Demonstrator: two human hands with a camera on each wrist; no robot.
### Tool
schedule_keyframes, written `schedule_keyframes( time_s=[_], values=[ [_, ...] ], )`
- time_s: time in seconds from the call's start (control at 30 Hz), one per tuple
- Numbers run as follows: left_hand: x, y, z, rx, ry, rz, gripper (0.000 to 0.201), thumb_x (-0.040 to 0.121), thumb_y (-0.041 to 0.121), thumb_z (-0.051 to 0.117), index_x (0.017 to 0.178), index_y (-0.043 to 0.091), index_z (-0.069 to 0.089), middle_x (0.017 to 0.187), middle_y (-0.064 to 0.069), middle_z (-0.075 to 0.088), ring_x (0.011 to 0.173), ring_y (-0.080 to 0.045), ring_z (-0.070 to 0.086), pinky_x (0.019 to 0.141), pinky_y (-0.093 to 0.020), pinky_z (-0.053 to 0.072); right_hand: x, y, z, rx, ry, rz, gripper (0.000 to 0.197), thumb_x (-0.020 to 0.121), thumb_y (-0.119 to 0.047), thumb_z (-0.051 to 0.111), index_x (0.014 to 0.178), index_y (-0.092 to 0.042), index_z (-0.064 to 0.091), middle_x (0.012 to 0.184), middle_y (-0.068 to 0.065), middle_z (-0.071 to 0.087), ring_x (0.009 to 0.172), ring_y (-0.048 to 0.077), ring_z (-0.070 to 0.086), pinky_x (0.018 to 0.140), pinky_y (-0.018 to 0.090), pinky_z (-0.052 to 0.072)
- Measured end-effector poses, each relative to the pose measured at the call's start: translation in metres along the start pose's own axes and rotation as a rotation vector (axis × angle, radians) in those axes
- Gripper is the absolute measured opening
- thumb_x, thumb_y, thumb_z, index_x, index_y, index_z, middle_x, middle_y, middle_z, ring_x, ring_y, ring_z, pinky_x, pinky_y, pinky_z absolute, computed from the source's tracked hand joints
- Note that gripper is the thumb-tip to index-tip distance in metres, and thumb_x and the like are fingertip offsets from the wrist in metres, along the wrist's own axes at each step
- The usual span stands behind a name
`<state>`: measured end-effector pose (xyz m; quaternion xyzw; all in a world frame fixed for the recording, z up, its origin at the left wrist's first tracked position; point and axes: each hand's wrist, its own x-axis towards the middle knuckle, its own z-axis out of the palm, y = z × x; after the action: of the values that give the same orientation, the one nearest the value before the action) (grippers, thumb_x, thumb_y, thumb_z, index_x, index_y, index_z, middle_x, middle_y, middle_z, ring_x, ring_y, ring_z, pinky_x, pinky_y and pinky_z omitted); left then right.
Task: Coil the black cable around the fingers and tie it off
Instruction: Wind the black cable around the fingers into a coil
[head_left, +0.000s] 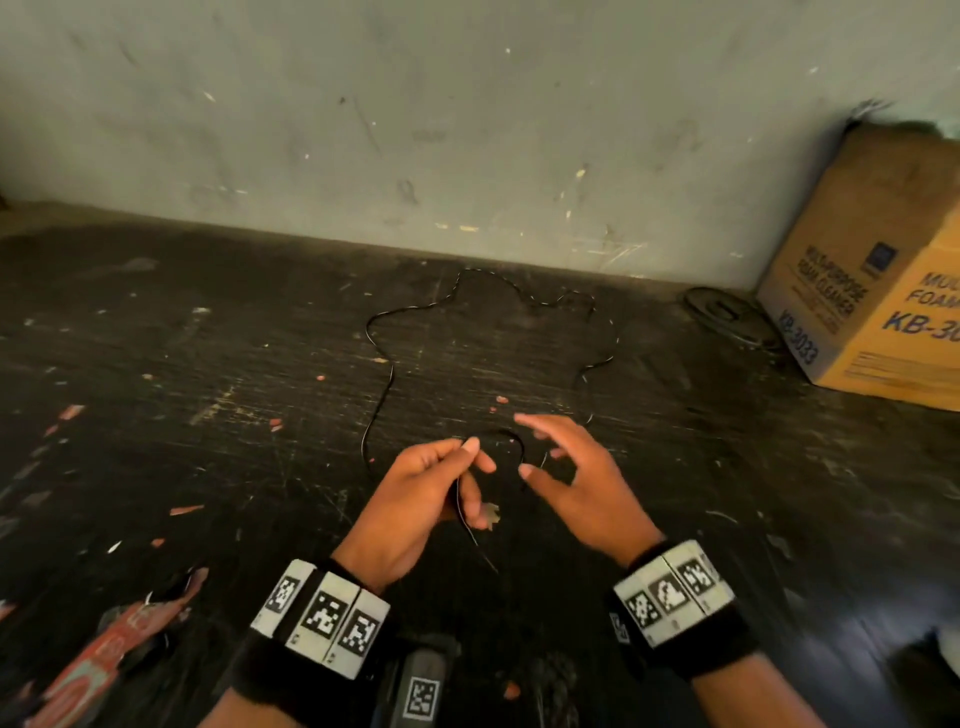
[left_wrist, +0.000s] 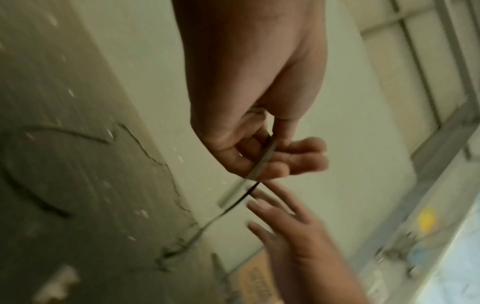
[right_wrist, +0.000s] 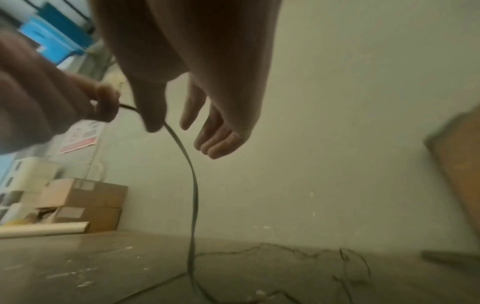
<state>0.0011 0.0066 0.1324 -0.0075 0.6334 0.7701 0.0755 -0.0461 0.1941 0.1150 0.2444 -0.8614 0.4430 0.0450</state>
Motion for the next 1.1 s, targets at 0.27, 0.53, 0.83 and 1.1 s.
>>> schedule_keyframes(
  time_s=[0.27,0.53,0.83,1.1],
  values=[
    [-0.027,0.035,0.013,-0.29,-0.204,0.005,0.027,0.093,0.029,0.047,0.09,0.008,0.063,0.051,-0.006,0.054,0.036,-0.014,0.049,0.037,-0.022,0.039,0.013,-0.031,-0.011,0.041,-0.161,-0.274,0.027,0.096,-0.01,0.049,0.12,-0.013,0.061,0.11,0.003,0.069,0.105,0.009,0.064,0.089,0.037,0.053],
    [-0.049,0.045,0.015,-0.337,-0.447,-0.062,0.04,0.095,0.032,0.041,0.115,0.005,0.062,0.073,-0.017,0.068,0.051,-0.021,0.065,0.045,-0.026,0.05,0.004,-0.047,-0.03,-0.016,-0.186,-0.423,0.03,0.093,-0.01,0.05,0.121,-0.013,0.061,0.106,0.007,0.068,0.099,0.014,0.065,0.081,0.038,0.055],
    [-0.057,0.05,0.017,-0.245,-0.486,-0.018,0.042,0.098,0.034,0.035,0.132,0.019,0.055,0.083,-0.018,0.071,0.053,-0.017,0.066,0.038,-0.02,0.046,0.014,-0.07,-0.051,-0.074,-0.231,-0.476,0.028,0.091,-0.005,0.053,0.117,-0.01,0.063,0.107,0.006,0.067,0.1,0.012,0.065,0.084,0.034,0.055],
    [-0.046,0.053,0.014,-0.439,-0.315,0.034,0.05,0.097,0.044,0.032,0.132,0.018,0.056,0.059,-0.009,0.057,0.029,-0.005,0.033,0.03,-0.015,0.026,-0.009,-0.065,-0.017,0.047,-0.257,-0.312,0.026,0.095,-0.009,0.05,0.119,-0.017,0.058,0.098,0.005,0.068,0.091,0.016,0.067,0.077,0.041,0.056]
  ],
)
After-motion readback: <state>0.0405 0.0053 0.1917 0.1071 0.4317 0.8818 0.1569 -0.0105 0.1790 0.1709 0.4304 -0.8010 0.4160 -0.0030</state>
